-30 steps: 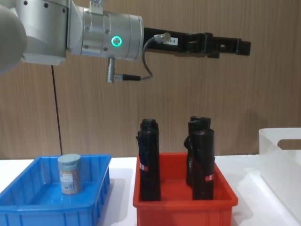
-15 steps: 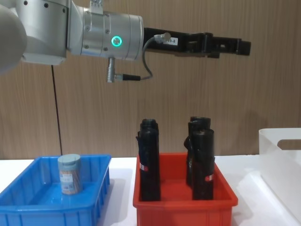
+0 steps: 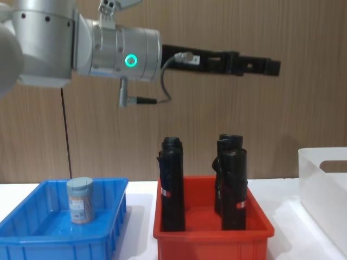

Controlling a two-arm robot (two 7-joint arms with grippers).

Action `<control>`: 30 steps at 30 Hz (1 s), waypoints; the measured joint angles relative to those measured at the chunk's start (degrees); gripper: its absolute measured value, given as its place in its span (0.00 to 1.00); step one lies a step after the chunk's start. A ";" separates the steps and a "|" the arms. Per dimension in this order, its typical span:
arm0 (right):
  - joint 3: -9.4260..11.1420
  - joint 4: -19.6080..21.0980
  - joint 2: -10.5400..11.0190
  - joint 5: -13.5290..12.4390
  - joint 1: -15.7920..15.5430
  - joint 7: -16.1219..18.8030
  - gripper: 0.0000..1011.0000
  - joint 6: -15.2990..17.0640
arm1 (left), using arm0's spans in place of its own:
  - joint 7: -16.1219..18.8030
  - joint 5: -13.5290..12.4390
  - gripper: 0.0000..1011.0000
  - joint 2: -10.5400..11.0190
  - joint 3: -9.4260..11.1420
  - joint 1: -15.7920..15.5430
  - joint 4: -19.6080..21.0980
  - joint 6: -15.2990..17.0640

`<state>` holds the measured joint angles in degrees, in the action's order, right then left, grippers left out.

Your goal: Pick the cotton swabs from the blue box and place them into the white box.

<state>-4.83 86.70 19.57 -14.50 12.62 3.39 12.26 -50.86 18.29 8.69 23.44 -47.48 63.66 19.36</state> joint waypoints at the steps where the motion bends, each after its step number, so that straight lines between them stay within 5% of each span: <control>1: -0.21 0.40 -0.01 -0.06 -0.38 0.01 0.99 -0.29 | 0.52 -0.08 0.99 0.14 0.03 0.34 0.31 -0.21; 20: -6.34 11.35 -0.18 -1.53 -10.50 0.32 0.99 -8.01 | 14.97 -2.05 0.99 3.93 0.76 10.06 8.78 -5.57; 30: -8.04 14.37 -0.23 -1.95 -13.32 0.43 0.99 -10.23 | 22.29 -3.05 0.99 5.88 1.17 15.01 13.09 -8.25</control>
<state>-12.87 101.07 19.34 -16.45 -0.70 3.82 2.03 -28.57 15.25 14.57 24.61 -32.47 76.75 11.12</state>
